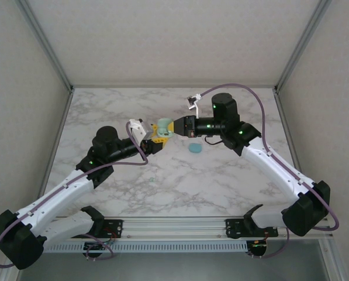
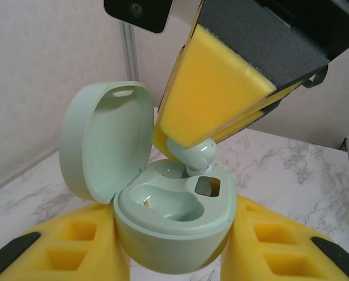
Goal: Insert the wireless bluetooth earbuds into the charging case
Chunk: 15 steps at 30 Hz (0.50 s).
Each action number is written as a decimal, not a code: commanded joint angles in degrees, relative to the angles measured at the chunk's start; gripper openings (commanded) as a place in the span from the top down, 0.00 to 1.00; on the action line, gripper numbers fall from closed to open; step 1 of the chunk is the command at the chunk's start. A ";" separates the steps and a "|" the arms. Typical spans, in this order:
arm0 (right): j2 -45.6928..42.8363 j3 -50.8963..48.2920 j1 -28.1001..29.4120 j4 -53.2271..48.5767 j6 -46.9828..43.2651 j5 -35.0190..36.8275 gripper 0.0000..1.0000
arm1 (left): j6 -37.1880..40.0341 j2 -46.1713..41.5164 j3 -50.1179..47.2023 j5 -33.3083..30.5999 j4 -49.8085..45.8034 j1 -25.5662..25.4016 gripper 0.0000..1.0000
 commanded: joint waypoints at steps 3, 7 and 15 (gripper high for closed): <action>0.73 2.58 0.66 -4.11 -2.56 1.97 0.70 | -0.83 -0.43 2.06 1.37 3.49 -0.71 0.77; 0.41 3.17 0.66 -4.37 -2.56 2.72 0.67 | -0.88 -0.47 1.99 1.42 3.49 -0.75 0.77; 0.17 4.27 0.75 -6.16 -2.28 4.24 0.63 | -0.41 -0.89 2.00 0.89 2.44 -0.70 0.77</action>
